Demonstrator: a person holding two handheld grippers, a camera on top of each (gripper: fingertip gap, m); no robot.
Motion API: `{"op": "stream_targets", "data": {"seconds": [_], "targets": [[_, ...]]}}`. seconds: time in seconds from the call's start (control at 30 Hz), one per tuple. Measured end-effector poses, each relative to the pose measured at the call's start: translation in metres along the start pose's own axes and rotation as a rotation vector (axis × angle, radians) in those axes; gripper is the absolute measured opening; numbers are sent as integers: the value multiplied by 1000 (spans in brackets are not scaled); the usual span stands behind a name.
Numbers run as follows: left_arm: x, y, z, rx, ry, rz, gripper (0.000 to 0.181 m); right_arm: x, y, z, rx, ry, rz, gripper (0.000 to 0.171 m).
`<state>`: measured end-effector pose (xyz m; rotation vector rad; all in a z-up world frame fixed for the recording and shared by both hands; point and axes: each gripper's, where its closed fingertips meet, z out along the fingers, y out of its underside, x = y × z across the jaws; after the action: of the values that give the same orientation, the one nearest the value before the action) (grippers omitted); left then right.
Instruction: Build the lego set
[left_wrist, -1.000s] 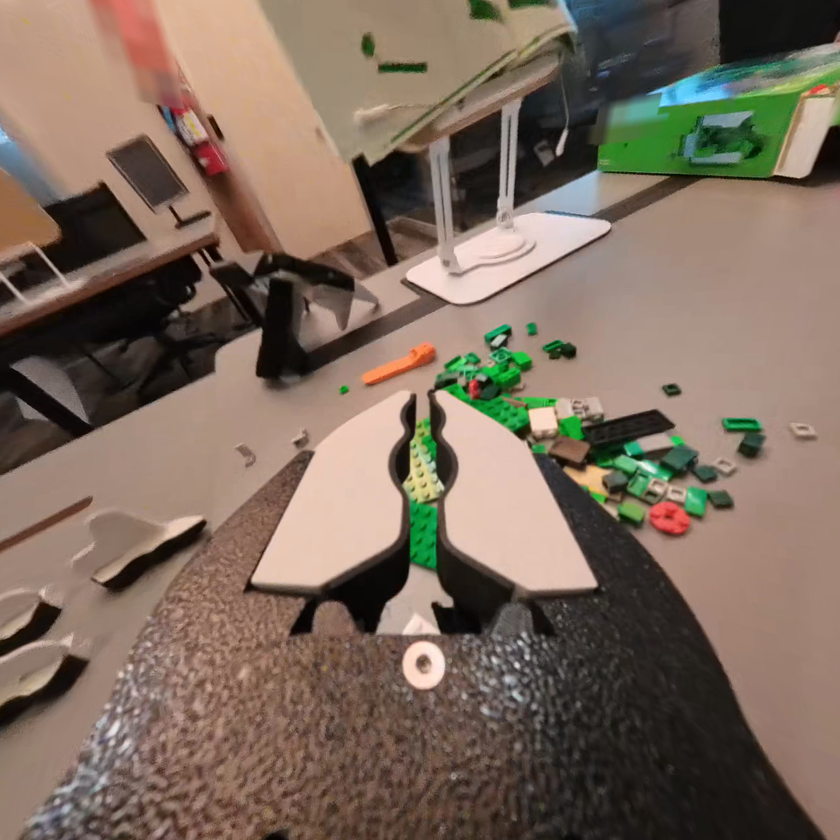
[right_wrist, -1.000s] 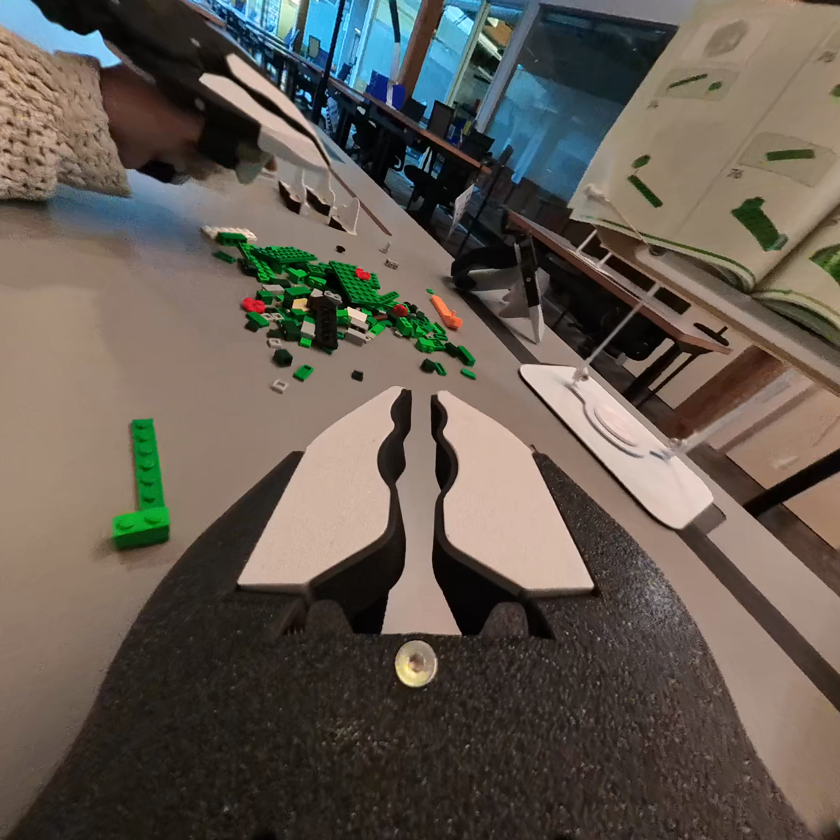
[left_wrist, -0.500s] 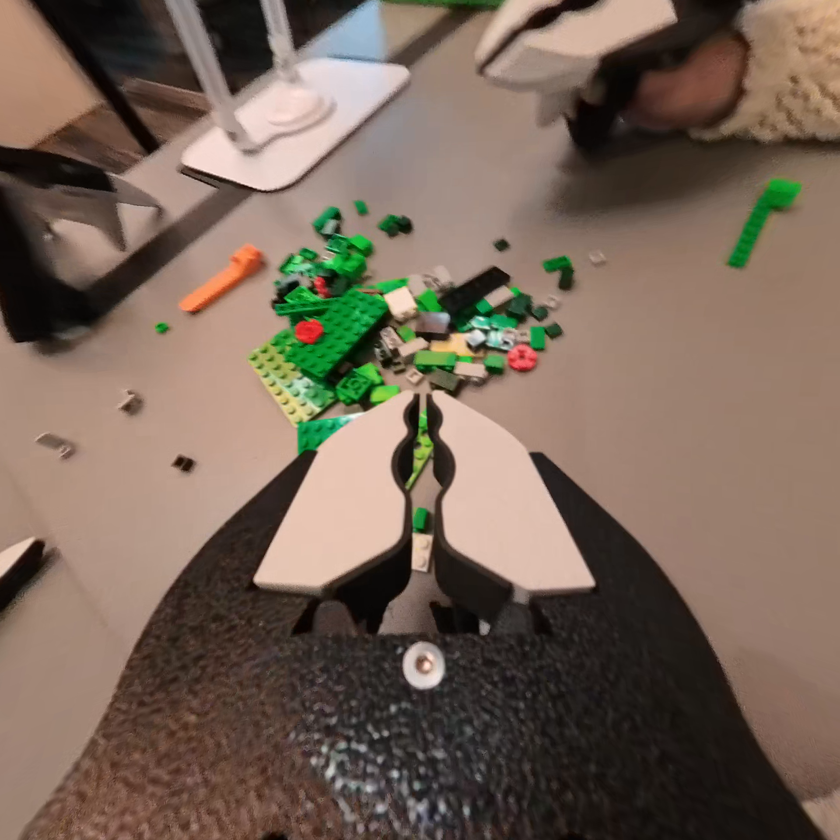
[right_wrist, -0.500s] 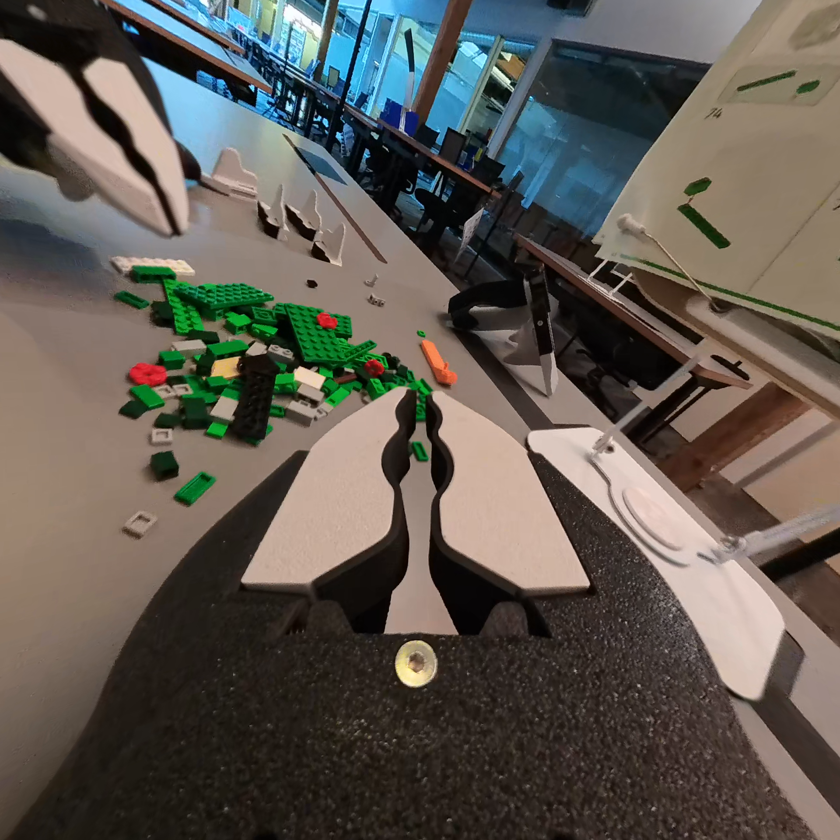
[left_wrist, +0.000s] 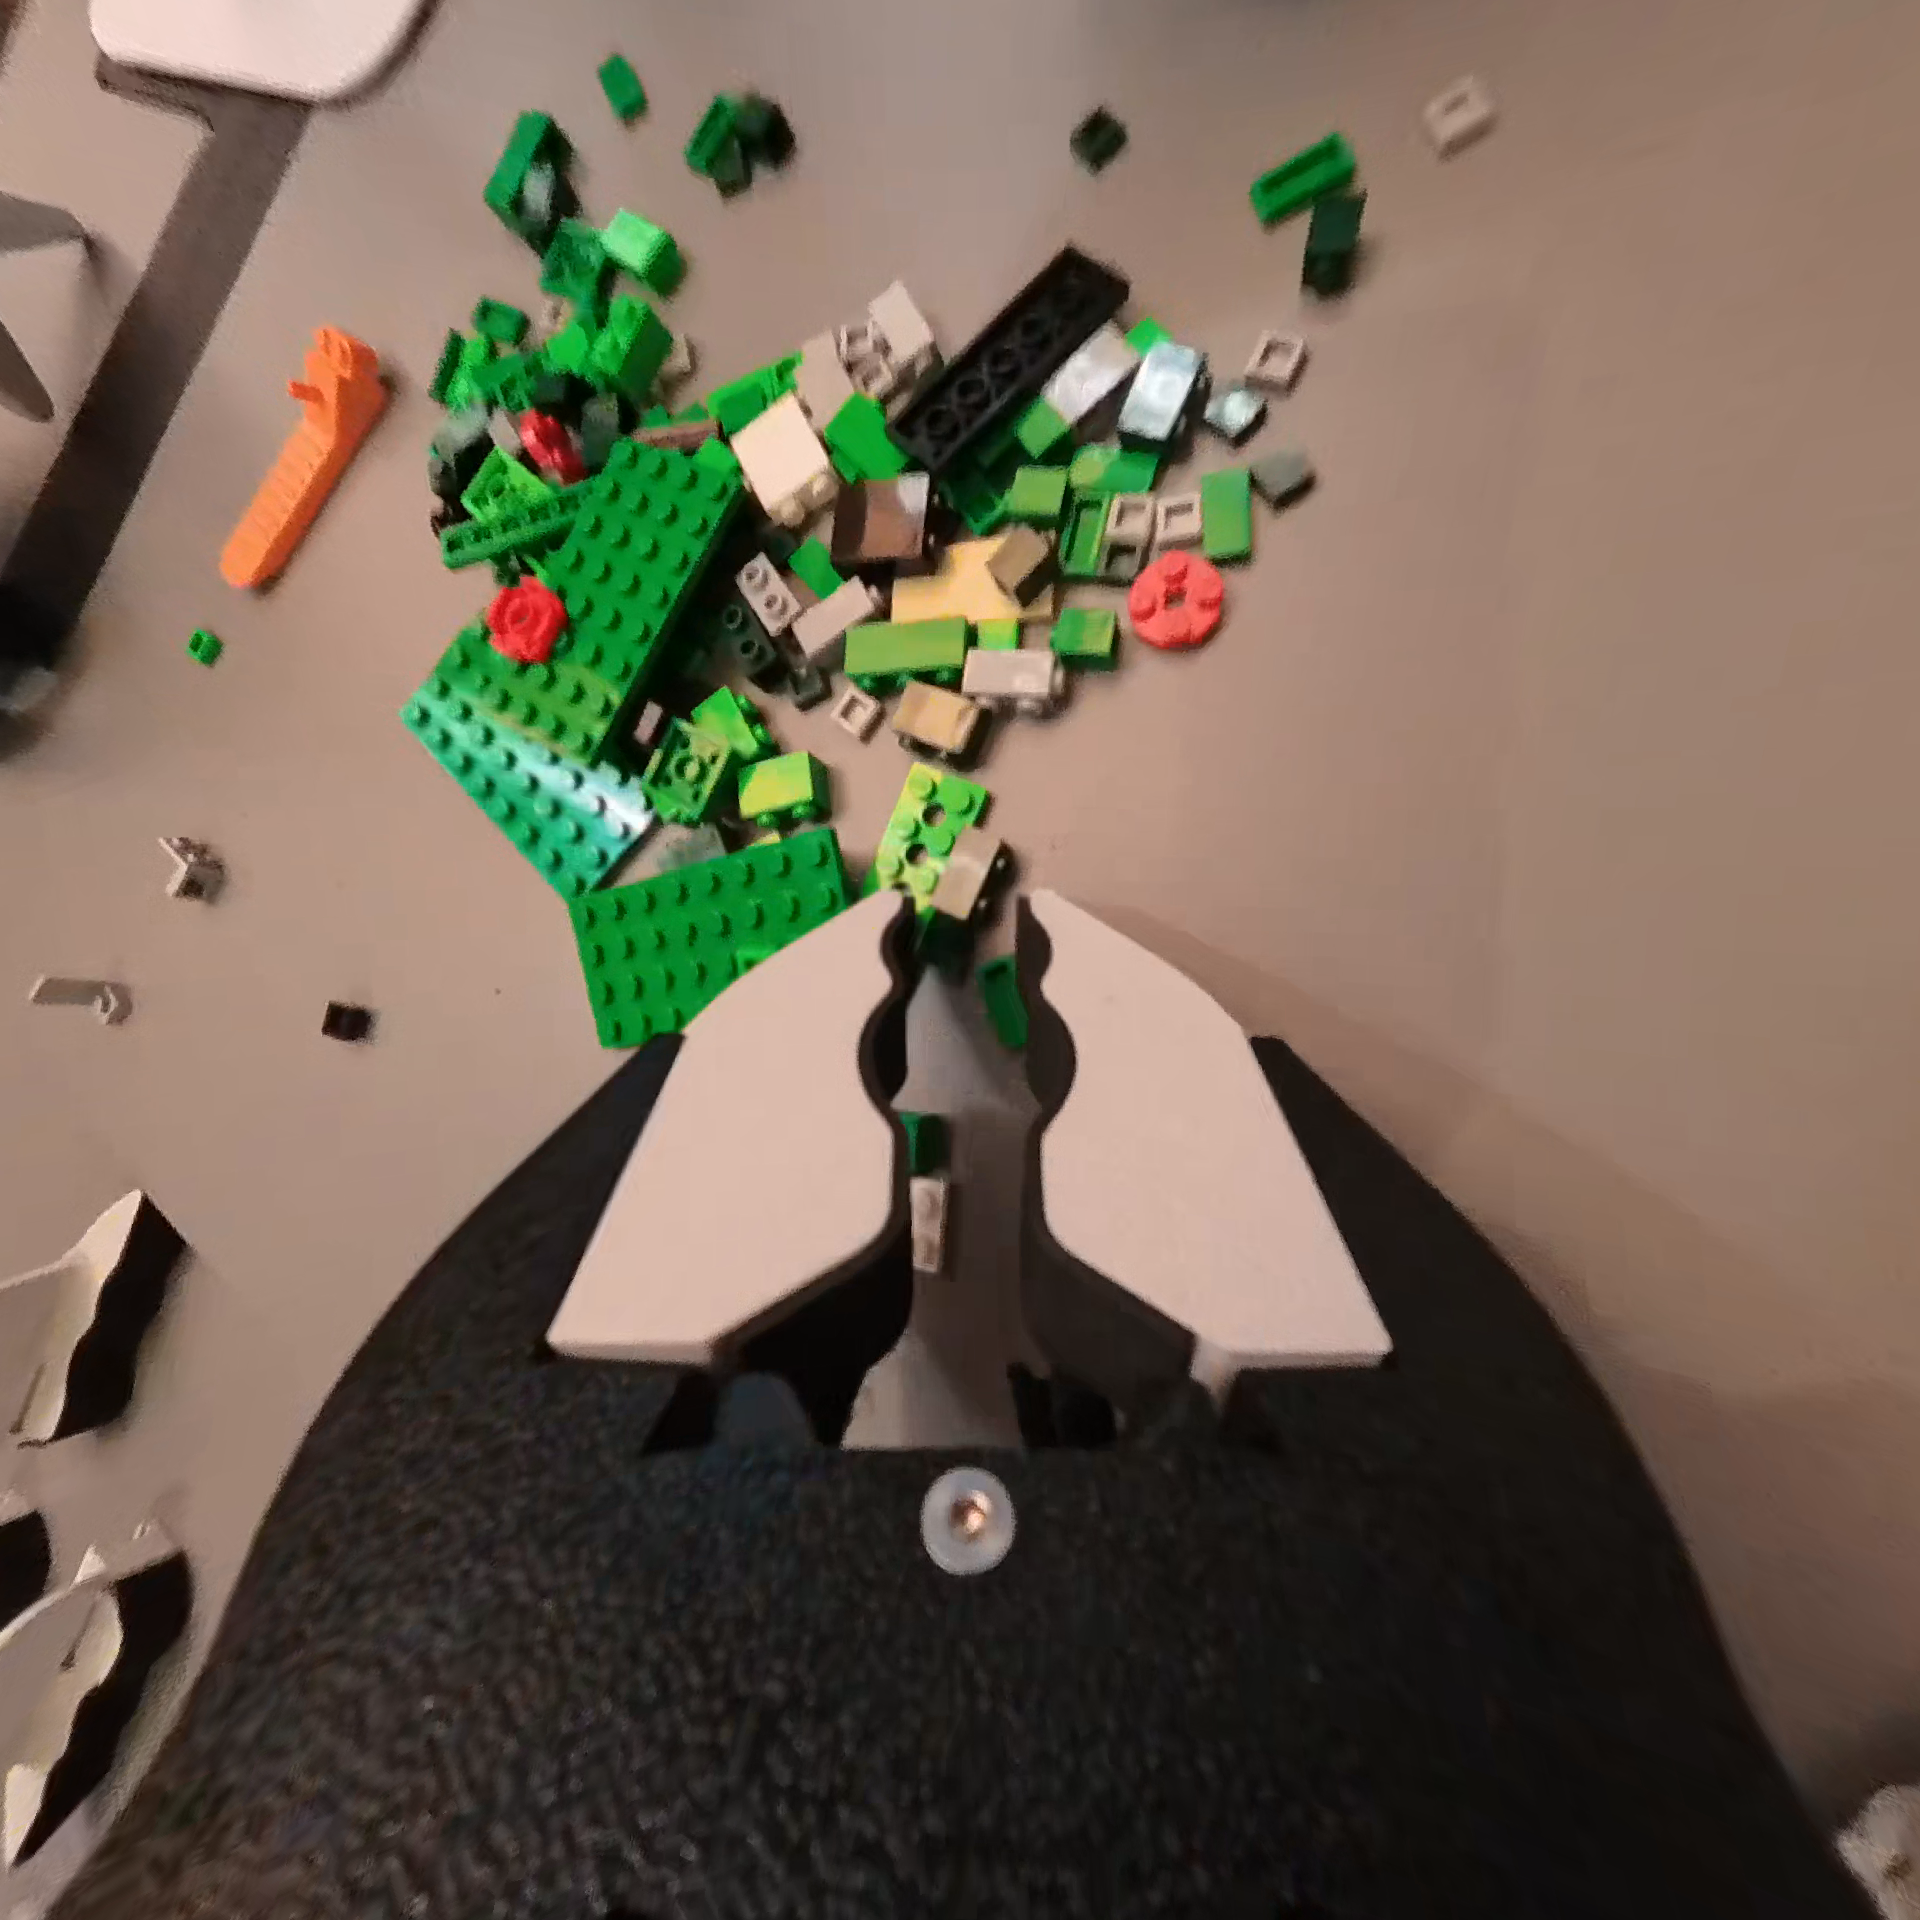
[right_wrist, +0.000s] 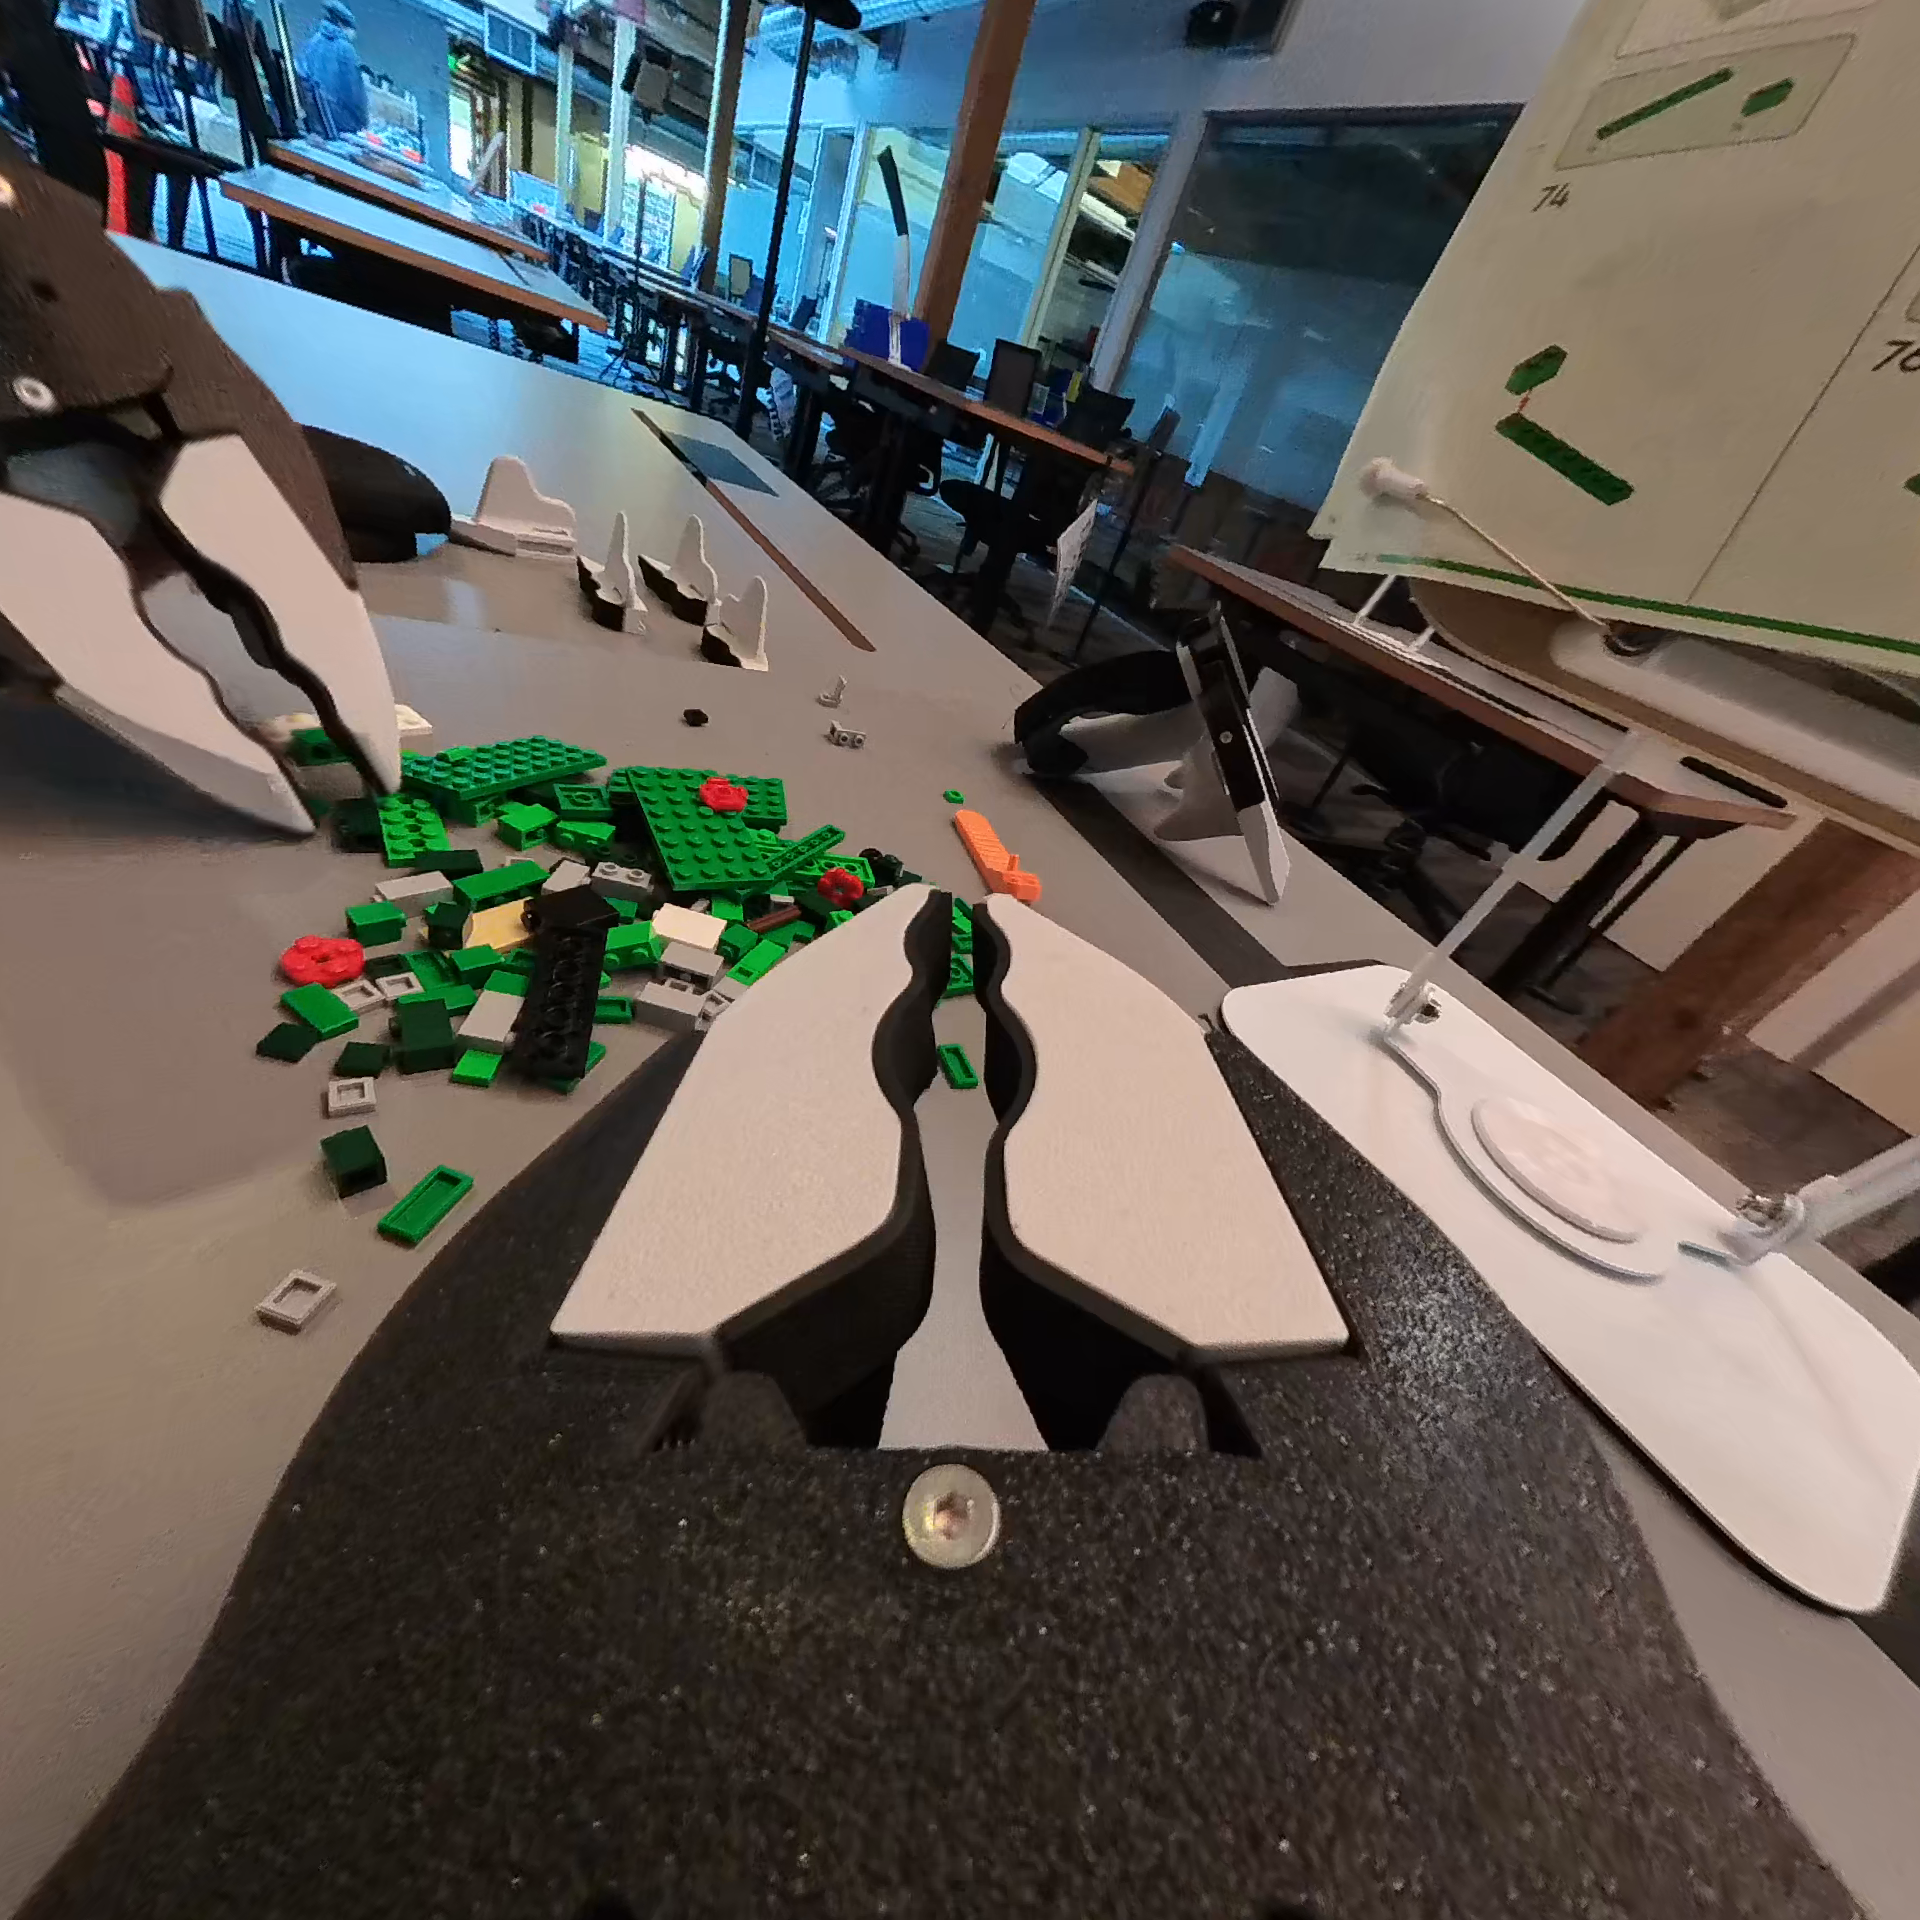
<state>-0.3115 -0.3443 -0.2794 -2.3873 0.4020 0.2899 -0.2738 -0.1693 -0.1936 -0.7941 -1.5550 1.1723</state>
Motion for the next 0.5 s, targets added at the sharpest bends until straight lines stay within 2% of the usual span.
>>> {"op": "stream_targets", "data": {"seconds": [0.2,0.5], "targets": [[0,-2,1,-58,-31,26,21,0,0,0,-3,6,-3,3],[0,-6,7,-77,-40,18,9,2,1,-1,-6,18,-4,3]]}}
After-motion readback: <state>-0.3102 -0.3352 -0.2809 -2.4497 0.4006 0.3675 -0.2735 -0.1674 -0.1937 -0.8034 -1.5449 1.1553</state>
